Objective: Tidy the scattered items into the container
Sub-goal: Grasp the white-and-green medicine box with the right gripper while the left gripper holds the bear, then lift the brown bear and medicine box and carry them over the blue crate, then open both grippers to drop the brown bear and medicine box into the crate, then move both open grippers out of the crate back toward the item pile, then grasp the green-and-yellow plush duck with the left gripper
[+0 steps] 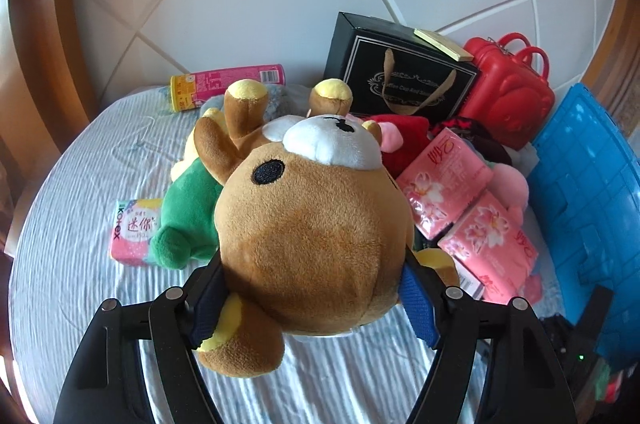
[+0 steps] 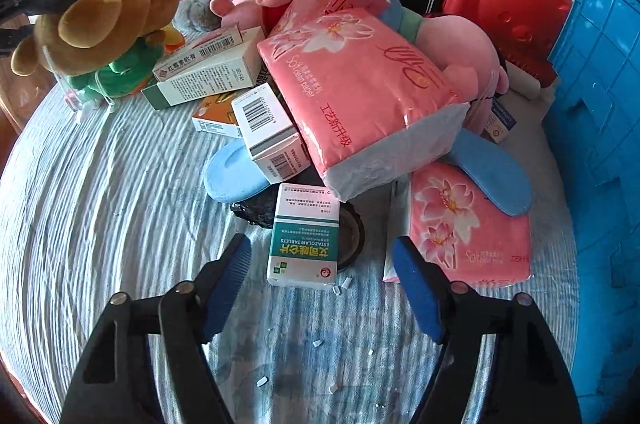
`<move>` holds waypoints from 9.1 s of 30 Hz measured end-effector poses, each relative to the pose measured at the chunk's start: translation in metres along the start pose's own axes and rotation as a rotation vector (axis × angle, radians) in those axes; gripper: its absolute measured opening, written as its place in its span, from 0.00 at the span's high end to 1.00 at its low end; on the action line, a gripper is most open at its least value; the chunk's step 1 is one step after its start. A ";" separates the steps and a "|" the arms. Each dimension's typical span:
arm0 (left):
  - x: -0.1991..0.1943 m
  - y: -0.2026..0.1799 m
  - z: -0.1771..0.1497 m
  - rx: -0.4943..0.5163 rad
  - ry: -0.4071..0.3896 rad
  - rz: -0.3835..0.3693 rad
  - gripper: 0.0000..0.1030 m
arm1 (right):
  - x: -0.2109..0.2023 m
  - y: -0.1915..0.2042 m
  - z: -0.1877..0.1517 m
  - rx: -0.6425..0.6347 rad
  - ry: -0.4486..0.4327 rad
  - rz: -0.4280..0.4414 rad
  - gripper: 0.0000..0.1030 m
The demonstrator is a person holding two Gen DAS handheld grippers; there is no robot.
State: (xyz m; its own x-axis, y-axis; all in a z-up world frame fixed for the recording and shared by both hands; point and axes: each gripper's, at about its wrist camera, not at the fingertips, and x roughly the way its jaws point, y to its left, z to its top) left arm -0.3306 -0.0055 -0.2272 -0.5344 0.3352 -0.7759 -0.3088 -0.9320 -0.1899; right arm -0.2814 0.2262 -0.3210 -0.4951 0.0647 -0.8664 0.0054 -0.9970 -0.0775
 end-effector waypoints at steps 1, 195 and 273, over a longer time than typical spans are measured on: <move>-0.003 0.001 -0.002 -0.005 -0.001 -0.003 0.27 | 0.003 0.000 0.000 -0.001 0.008 0.003 0.46; -0.199 -0.491 0.027 0.298 -0.250 -0.367 0.01 | -0.377 -0.380 -0.084 0.384 -0.554 -0.099 0.00; -0.007 0.043 -0.028 -0.019 -0.009 0.099 0.01 | -0.092 -0.014 0.029 -0.062 -0.217 0.015 0.00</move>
State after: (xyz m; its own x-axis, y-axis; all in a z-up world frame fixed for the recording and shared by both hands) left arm -0.3178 -0.0517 -0.2472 -0.5685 0.2423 -0.7862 -0.2391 -0.9630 -0.1239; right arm -0.2616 0.2325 -0.2262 -0.6697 0.0328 -0.7419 0.0643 -0.9927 -0.1019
